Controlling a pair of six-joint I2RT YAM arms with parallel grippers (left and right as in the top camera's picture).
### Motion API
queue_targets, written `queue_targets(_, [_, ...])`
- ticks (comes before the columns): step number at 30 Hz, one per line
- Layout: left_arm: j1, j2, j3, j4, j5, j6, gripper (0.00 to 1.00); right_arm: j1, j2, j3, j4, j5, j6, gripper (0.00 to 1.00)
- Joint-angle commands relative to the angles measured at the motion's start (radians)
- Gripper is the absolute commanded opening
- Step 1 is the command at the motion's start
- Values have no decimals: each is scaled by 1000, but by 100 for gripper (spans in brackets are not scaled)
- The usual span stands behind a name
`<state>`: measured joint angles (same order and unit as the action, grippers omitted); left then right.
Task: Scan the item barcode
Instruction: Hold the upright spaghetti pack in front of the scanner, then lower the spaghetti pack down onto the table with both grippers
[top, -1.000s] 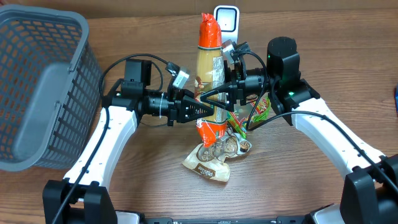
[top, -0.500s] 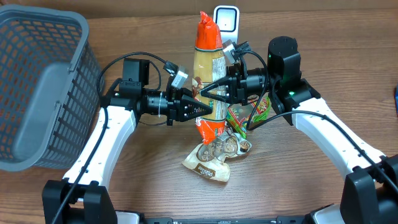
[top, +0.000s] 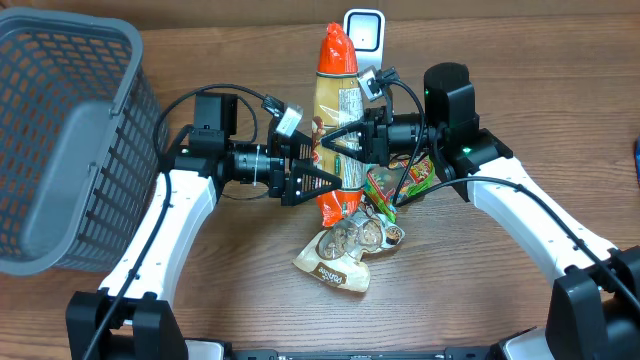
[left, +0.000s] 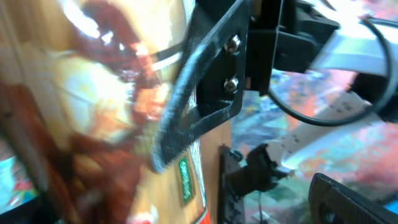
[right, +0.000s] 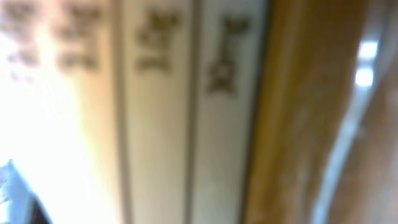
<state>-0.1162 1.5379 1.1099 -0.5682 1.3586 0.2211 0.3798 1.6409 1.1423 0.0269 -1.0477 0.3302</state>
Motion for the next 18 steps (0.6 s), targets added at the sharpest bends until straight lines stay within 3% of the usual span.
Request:
queue_targets(1, [26, -16, 22, 0, -128, -74, 100, 11, -18, 16, -45, 200, -17, 4])
queue_targets(11, [56, -16, 22, -7, -382, -177, 100, 211, -1, 16, -178, 735, -9, 4])
queue_targets(18, [57, -16, 22, -91, -570, -178, 100, 265, 101, 17, -131, 799, 45, 4])
